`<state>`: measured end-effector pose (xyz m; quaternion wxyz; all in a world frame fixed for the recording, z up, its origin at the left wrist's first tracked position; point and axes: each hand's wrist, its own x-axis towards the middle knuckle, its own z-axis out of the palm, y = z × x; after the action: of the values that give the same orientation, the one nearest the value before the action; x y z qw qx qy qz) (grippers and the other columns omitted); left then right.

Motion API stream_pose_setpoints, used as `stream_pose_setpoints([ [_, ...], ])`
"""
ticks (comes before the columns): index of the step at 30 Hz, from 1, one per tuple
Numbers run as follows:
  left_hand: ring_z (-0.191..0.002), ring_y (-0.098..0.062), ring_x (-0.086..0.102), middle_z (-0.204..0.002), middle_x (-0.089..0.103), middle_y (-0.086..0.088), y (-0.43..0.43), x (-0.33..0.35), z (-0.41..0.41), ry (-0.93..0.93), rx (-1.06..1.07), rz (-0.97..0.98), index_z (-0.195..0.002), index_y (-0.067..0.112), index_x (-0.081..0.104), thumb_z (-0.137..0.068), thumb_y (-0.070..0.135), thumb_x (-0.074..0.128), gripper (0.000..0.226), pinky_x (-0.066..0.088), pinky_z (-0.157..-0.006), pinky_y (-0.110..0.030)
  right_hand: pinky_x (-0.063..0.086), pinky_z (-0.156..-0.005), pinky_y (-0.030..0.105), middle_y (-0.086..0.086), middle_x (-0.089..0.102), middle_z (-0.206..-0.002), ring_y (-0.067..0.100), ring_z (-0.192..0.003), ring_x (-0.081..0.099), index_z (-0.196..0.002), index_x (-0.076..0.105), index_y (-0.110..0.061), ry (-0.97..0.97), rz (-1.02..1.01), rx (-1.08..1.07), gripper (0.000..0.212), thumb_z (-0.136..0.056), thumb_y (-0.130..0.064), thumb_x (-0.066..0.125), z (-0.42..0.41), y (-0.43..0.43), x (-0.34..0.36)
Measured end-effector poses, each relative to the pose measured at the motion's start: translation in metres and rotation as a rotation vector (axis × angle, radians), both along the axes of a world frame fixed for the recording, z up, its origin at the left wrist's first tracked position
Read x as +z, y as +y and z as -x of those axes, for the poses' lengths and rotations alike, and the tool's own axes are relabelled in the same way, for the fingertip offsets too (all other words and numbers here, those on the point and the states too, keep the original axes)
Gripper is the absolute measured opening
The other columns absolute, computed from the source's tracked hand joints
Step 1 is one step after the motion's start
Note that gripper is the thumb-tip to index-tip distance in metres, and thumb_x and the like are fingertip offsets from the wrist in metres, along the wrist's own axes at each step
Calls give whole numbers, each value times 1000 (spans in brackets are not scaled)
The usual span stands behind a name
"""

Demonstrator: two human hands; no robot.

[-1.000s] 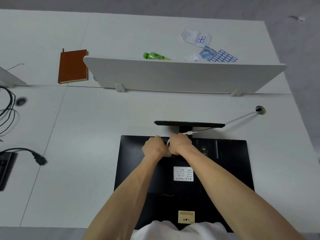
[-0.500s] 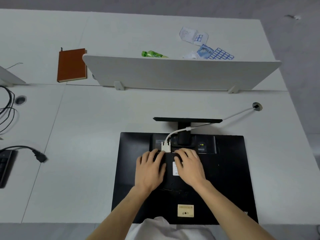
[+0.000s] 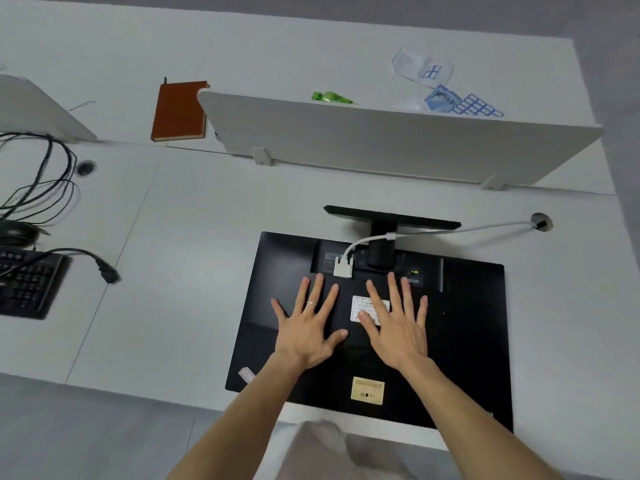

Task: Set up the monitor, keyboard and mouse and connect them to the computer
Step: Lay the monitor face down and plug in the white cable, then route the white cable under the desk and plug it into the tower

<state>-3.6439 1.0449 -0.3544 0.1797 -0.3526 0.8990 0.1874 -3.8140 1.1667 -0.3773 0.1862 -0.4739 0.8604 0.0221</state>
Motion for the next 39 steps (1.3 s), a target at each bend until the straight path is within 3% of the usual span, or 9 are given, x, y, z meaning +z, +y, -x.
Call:
stream_pose_setpoints([
  [3,-146,-19,-35,-158,-37,11,-13,4,26,-6,54,-40,-153,43,-20,-92,74,32,85,-2,-107,-78,-14,-118,58,-4,-33,-160,22,-146,-34,-152,-16,-48,-44,-26,8,64,-96,-69,8,27,-17,8],
  [9,-152,-22,-20,-165,-21,6,-18,28,43,-44,131,-163,-158,38,-5,-98,51,49,81,6,-114,-71,-9,-119,57,-2,-31,-160,25,-147,-30,-152,-17,-47,-105,-91,27,63,-101,-63,17,39,-31,27],
  [13,-151,-28,15,-166,11,-4,-24,50,17,41,195,-120,-157,36,14,-98,39,49,69,13,-119,-62,10,-122,57,3,-3,-168,29,-153,-11,-157,18,-39,-143,-70,4,59,-102,-44,38,19,-46,48],
  [16,-146,-30,29,-165,15,-4,-47,66,-31,177,381,-68,-157,36,13,-98,39,47,68,22,-119,-54,14,-122,53,0,8,-167,26,-153,-5,-148,40,-38,-184,16,119,48,-100,-42,43,-18,-86,77],
  [20,-144,-25,33,-164,20,-2,-91,82,-132,291,672,4,-158,34,14,-98,41,48,70,30,-117,-42,9,-123,35,-1,17,-165,21,-152,3,-149,41,-32,-253,127,332,48,-103,-41,41,-95,-166,113],
  [25,-144,-22,32,-162,25,-3,-155,80,-264,287,956,62,-158,28,18,-99,38,49,67,33,-115,-35,17,-119,29,-7,24,-162,13,-151,8,-148,41,-33,-422,146,426,46,-103,-40,43,-201,-251,120],
  [32,-142,-25,34,-161,26,-6,-265,55,-425,235,1133,56,-156,22,25,-99,34,50,64,35,-114,-38,28,-114,28,-5,37,-155,18,-146,24,-151,35,-20,-455,-40,521,55,-101,-39,46,-349,-376,105],
  [36,-139,-27,36,-157,32,-7,-307,44,-475,249,1206,24,-155,23,29,-98,31,51,62,37,-112,-38,40,-102,33,8,53,-140,27,-126,50,-144,42,-9,-480,-70,489,54,-97,-35,49,-405,-445,89],
  [39,-144,-26,30,-160,27,-7,-324,28,-498,284,1304,-150,-156,21,26,-98,38,50,65,34,-116,-42,31,-116,37,7,33,-158,29,-142,35,-157,20,-13,-499,-141,462,72,-97,-40,51,-433,-489,60],
])
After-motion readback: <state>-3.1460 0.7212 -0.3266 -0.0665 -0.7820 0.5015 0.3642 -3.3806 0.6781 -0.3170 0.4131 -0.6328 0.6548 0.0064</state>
